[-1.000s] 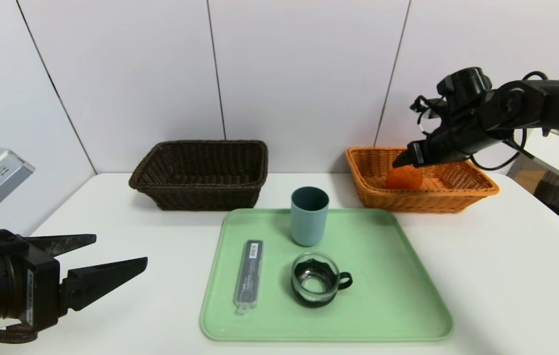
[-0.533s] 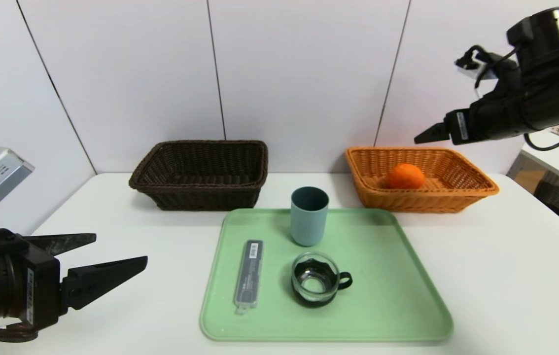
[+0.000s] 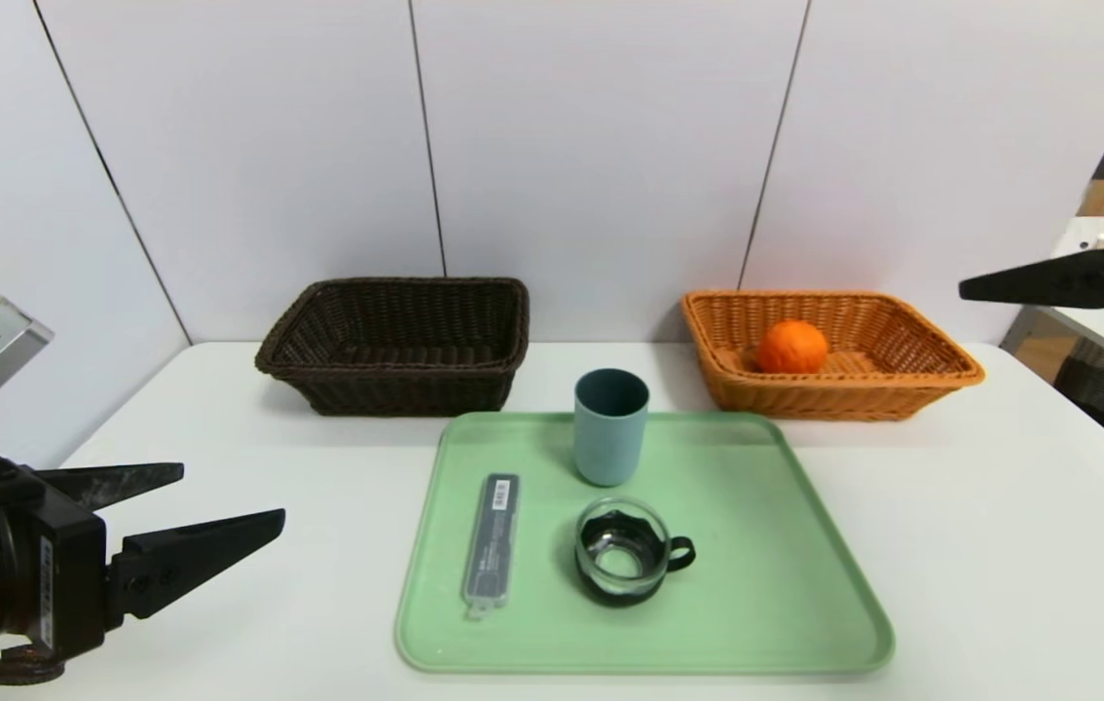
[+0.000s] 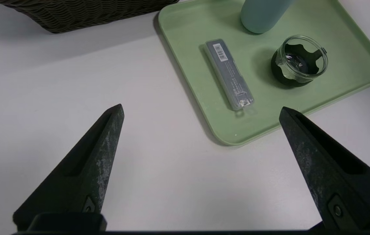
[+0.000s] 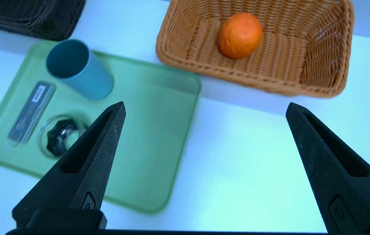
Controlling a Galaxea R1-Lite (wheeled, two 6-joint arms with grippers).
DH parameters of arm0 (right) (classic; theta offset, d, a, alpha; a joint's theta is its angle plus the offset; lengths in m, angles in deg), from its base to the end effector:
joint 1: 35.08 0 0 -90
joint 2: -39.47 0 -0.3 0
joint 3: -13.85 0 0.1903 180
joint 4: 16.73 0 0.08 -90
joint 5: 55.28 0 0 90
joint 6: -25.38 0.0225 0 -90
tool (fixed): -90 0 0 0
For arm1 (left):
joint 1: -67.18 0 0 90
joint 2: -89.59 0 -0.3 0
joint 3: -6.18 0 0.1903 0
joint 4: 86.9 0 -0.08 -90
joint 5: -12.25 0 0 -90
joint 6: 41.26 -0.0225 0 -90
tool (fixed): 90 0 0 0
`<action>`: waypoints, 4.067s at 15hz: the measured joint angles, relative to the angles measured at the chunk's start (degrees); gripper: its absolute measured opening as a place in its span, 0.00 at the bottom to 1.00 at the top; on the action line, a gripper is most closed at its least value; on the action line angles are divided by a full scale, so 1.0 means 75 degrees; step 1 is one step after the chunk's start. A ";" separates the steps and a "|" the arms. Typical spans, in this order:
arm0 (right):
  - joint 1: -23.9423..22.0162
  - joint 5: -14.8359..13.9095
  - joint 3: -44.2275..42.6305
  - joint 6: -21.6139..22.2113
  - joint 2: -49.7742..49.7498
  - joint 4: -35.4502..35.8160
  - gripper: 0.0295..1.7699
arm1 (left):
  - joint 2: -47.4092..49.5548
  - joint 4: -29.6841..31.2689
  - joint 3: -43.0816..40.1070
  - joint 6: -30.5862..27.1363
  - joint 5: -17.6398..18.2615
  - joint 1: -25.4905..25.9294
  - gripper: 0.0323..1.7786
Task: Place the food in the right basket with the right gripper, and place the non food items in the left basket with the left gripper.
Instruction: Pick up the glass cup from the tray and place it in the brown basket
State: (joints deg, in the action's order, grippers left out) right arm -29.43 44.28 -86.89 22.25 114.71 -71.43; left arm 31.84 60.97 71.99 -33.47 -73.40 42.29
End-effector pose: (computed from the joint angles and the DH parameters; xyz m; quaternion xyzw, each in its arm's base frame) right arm 0.1833 0.0219 0.3222 -0.0176 0.2483 0.1349 0.9591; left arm 0.1098 -0.0528 0.2386 -0.0272 0.2215 -0.2324 0.9467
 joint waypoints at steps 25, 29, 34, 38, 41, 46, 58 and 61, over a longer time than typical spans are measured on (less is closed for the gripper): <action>0.0088 0.0189 0.3196 -0.0003 -0.2469 0.1195 0.96 | -0.2786 0.2084 0.1543 0.0375 -0.1248 -0.2879 0.95; 0.0091 0.0192 0.3278 -0.0049 -0.2487 0.1196 0.96 | -0.3446 0.2003 0.2157 0.0442 -0.1653 -0.3238 0.95; 0.0119 0.0192 0.3353 -0.0111 -0.2531 0.1196 0.96 | -0.4218 0.1182 0.3282 0.0504 -0.2009 -0.3356 0.95; 0.0271 0.0187 0.3407 -0.0143 -0.2550 0.1206 0.96 | -0.4727 -0.0294 0.4670 0.0762 -0.2012 -0.3363 0.95; 0.0338 0.0184 0.3421 -0.0143 -0.2554 0.1203 0.96 | -0.5182 -0.2079 0.6217 0.0886 -0.1983 -0.3356 0.95; 0.0359 0.0184 0.3478 -0.0228 -0.2560 0.1206 0.96 | -0.6063 -0.5174 0.9180 0.0842 -0.2020 -0.3348 0.95; 0.0359 0.0192 0.3756 -0.0273 -0.2711 0.1203 0.96 | -0.7548 -0.4660 0.9632 0.0824 -0.2321 -0.2916 0.95; 0.0356 0.0192 0.3820 -0.0317 -0.2755 0.1203 0.96 | -0.7721 -0.4436 0.9632 0.0831 -0.2402 -0.2775 0.95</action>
State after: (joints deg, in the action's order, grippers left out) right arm -26.76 45.72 -58.24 19.87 94.05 -62.41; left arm -26.06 27.70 144.23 -27.24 -91.42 21.49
